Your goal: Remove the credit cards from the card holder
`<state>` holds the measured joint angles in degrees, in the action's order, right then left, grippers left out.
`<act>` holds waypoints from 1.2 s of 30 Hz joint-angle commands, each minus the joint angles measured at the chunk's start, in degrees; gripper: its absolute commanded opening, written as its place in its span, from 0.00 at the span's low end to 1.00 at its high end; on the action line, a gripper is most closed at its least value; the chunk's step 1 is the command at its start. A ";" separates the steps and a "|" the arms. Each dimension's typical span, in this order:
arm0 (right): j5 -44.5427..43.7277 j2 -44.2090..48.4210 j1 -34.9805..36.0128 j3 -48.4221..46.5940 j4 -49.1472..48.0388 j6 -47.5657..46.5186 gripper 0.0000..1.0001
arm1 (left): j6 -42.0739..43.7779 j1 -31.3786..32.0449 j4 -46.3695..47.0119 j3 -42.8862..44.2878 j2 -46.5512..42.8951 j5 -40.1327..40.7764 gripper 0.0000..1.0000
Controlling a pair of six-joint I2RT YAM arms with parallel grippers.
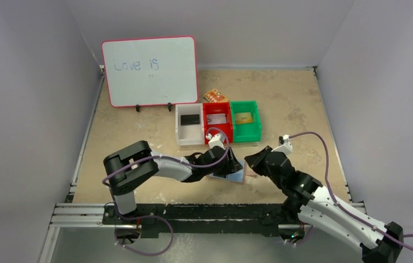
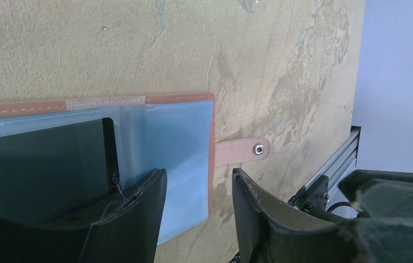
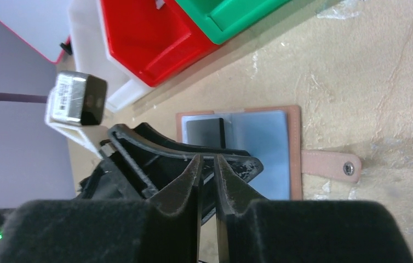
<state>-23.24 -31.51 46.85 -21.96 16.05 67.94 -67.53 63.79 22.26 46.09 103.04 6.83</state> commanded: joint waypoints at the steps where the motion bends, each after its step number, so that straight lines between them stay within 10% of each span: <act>1: 1.10 -3.01 0.04 1.54 -3.61 0.24 0.12 | -1.45 1.18 -2.28 -2.08 -0.71 2.72 0.47; 28: 24.87 -28.90 -11.27 7.70 -33.26 -5.22 0.03 | -1.02 3.24 -8.56 -3.03 -3.47 5.78 0.41; 36: 15.16 -34.76 -11.35 8.57 -27.75 -2.77 0.02 | 1.79 4.09 -10.71 -1.38 -4.02 3.97 0.42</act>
<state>-1.83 -64.05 35.73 -13.56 -15.18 64.84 -68.03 67.00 16.71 44.29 99.81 12.10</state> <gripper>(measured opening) 0.022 0.413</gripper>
